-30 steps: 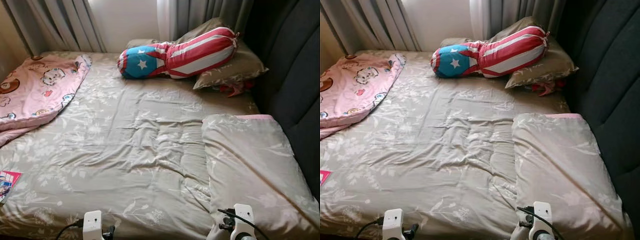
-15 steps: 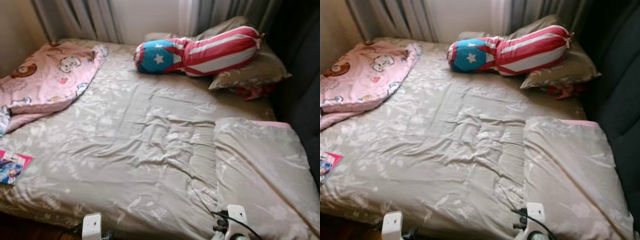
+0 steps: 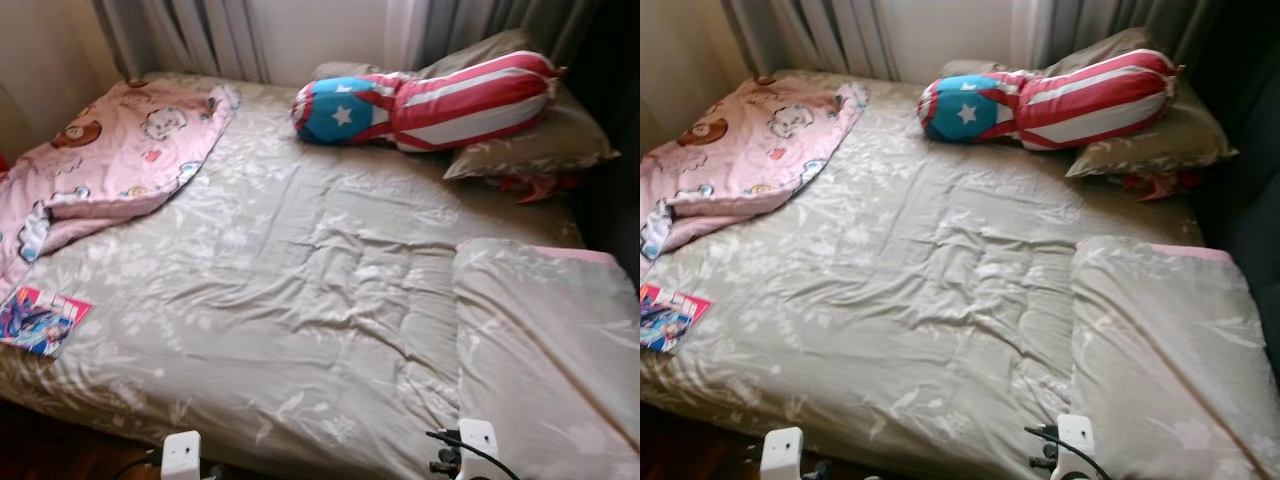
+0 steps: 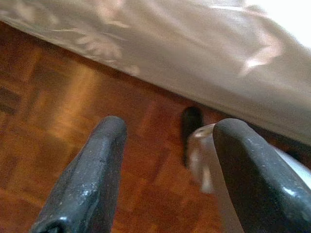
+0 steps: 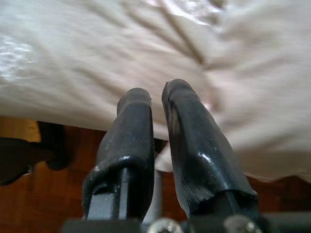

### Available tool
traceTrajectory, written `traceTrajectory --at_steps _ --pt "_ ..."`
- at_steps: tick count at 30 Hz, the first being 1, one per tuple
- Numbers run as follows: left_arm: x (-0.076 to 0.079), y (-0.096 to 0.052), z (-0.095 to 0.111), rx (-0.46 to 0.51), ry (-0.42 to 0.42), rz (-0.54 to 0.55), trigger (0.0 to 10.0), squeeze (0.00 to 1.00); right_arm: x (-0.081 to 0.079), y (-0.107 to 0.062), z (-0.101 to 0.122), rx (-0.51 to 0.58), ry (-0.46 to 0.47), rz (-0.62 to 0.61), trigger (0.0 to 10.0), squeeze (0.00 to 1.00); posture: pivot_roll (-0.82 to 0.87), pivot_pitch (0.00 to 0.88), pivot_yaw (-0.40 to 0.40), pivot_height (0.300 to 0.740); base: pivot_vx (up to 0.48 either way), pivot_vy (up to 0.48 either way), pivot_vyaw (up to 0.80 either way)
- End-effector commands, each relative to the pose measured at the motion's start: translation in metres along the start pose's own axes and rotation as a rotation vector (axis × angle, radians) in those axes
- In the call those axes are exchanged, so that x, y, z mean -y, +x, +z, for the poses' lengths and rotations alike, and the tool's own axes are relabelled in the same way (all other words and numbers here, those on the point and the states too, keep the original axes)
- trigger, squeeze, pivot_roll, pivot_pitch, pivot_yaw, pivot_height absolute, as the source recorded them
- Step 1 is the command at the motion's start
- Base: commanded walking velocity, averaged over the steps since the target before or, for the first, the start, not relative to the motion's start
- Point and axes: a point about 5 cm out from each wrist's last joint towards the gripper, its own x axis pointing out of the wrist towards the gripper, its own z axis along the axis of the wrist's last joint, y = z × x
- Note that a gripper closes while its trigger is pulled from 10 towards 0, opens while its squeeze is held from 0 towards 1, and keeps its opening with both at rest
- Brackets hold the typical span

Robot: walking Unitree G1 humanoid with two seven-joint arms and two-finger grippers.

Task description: Clean up the room

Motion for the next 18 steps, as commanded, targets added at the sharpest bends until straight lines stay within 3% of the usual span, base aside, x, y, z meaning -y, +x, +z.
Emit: traceTrajectory --at_steps 1,6,18 --pt "0.001 -0.002 -0.009 -0.033 0.01 -0.009 10.0 0.0 0.005 -0.003 -0.011 -0.039 0.0 -0.012 10.0 0.0 -0.11 0.152 -0.008 0.74 0.0 0.428 0.0" --pt "0.001 -0.003 -0.011 -0.042 0.023 -0.013 10.0 0.0 0.006 -0.004 -0.014 -0.046 0.009 -0.018 10.0 0.0 -0.1 0.155 -0.007 0.74 0.0 0.427 0.54" --pt "0.003 -0.003 -0.012 -0.047 0.024 -0.018 10.0 0.0 0.031 -0.012 -0.025 -0.072 0.029 -0.048 10.0 0.0 -0.1 0.152 -0.005 0.74 0.0 0.425 0.0"
